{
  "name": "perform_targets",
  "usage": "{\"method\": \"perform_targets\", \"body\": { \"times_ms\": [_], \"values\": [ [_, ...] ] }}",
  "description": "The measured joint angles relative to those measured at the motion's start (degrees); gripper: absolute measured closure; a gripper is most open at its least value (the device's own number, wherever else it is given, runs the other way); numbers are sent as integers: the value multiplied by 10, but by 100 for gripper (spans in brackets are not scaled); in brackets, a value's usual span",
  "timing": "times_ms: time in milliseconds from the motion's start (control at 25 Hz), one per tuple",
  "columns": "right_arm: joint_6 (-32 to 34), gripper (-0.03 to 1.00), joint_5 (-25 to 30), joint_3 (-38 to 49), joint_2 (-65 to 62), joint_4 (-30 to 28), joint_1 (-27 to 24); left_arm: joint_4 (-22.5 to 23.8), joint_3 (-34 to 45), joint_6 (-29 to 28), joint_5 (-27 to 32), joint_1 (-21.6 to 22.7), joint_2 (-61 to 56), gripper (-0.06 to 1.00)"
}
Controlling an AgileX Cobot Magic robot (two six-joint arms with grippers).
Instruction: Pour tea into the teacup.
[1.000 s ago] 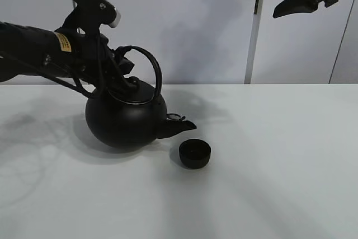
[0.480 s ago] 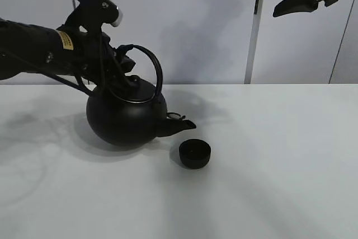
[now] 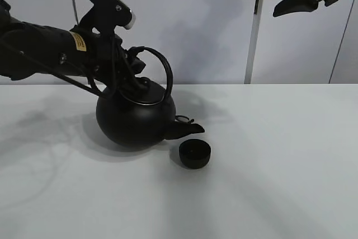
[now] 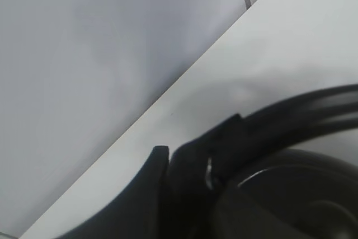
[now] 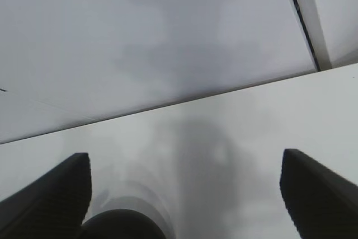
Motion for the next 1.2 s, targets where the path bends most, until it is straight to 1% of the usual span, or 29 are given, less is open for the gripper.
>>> {"method": "perform_targets", "body": {
  "times_ms": [560,1200],
  "values": [
    [0,34,0,0,0,0,0,0,-3,42,4,0,0,86],
    [0,34,-1,0,0,0,0,0,-6,73,4,-4,1,86]
  ]
}}
